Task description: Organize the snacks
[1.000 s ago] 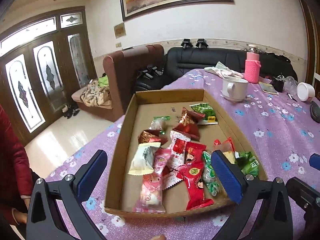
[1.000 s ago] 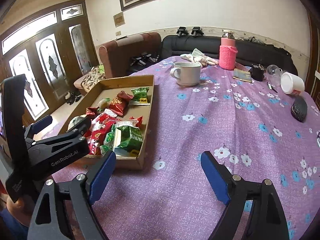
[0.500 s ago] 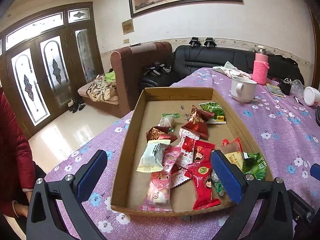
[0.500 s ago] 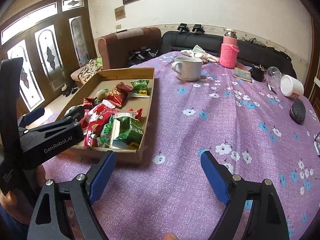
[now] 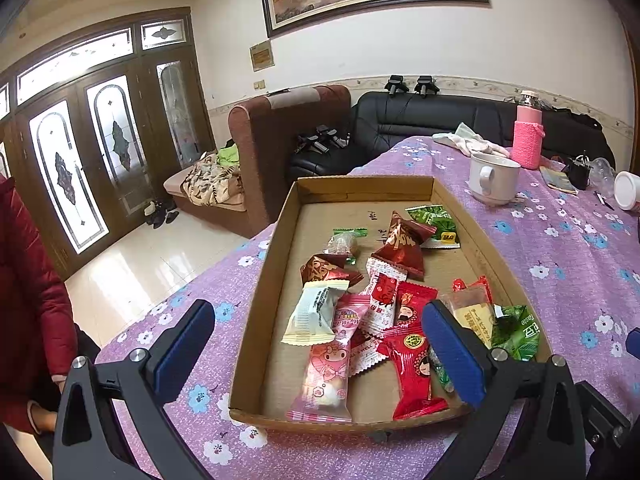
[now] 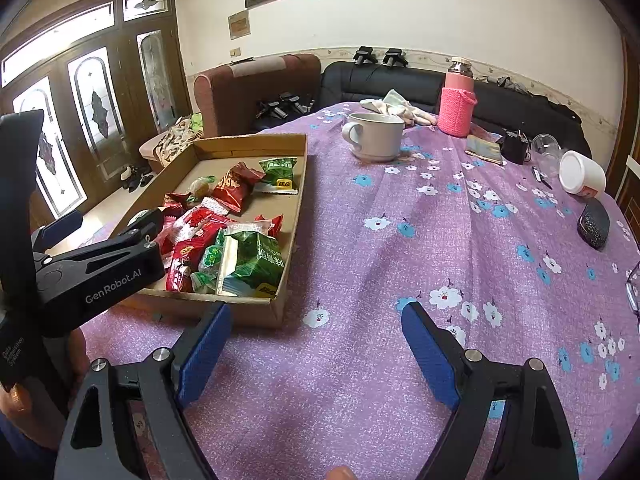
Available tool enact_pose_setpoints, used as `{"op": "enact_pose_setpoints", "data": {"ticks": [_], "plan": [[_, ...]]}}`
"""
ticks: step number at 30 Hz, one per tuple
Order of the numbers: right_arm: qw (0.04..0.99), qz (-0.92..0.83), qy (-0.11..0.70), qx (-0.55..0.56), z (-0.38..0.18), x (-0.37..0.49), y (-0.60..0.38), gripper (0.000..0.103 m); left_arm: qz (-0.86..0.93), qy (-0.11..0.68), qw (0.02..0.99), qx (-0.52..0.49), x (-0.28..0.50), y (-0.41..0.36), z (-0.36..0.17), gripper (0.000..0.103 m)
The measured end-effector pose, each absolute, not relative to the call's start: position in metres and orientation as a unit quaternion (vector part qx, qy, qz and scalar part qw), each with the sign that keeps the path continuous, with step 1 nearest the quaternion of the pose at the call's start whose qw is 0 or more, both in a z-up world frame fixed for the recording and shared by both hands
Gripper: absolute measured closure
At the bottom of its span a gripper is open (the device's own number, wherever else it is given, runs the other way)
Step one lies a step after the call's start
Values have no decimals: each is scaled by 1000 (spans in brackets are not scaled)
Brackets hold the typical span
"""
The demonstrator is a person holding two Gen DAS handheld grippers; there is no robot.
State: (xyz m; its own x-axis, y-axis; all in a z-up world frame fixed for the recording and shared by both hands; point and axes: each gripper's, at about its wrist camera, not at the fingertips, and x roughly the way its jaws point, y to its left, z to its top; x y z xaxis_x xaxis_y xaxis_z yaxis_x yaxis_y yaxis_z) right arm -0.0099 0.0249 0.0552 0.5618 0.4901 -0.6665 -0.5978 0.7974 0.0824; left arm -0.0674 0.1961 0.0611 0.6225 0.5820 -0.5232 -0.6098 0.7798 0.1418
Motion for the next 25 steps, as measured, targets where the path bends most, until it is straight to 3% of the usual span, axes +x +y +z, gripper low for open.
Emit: {"op": "enact_pose_setpoints", "data": {"ticks": [25], "plan": [[886,295,349,-69,56,-5,21,13,364,264,893,-23,-79,199,68,0]]}}
